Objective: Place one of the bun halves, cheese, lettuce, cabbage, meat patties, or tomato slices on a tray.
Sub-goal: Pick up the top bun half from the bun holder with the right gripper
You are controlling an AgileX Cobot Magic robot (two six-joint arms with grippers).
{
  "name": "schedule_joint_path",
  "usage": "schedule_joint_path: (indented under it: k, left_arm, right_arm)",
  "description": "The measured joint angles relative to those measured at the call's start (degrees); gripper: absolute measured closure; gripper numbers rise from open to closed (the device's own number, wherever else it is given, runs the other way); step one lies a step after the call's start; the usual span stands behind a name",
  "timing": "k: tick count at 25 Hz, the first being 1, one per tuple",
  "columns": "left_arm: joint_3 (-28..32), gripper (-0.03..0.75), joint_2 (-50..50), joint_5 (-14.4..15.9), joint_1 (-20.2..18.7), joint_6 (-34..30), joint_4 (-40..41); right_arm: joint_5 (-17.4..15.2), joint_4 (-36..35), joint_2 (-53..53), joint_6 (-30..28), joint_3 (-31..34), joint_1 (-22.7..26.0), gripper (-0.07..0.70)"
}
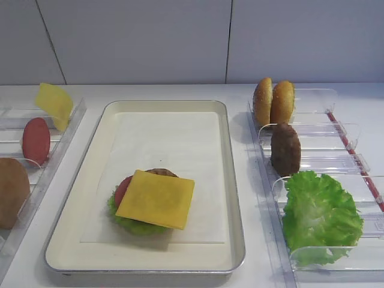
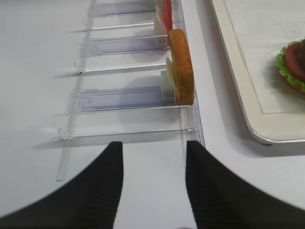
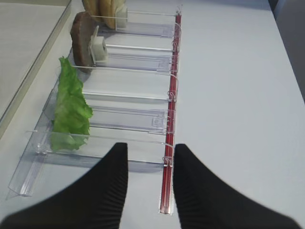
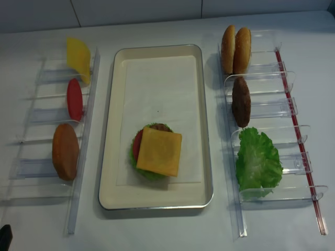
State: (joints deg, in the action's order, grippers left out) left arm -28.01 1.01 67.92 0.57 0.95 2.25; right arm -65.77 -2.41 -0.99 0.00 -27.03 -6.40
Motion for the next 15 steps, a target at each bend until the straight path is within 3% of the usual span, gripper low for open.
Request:
schedule_joint_path:
  k: [15]
  left_arm:
    - [0.0,0.390,0.0,0.0,0.0,0.0,0.0]
  right_arm:
    - [0.2,-2.7,0.0,-2.1,0.0,0.0,0.337]
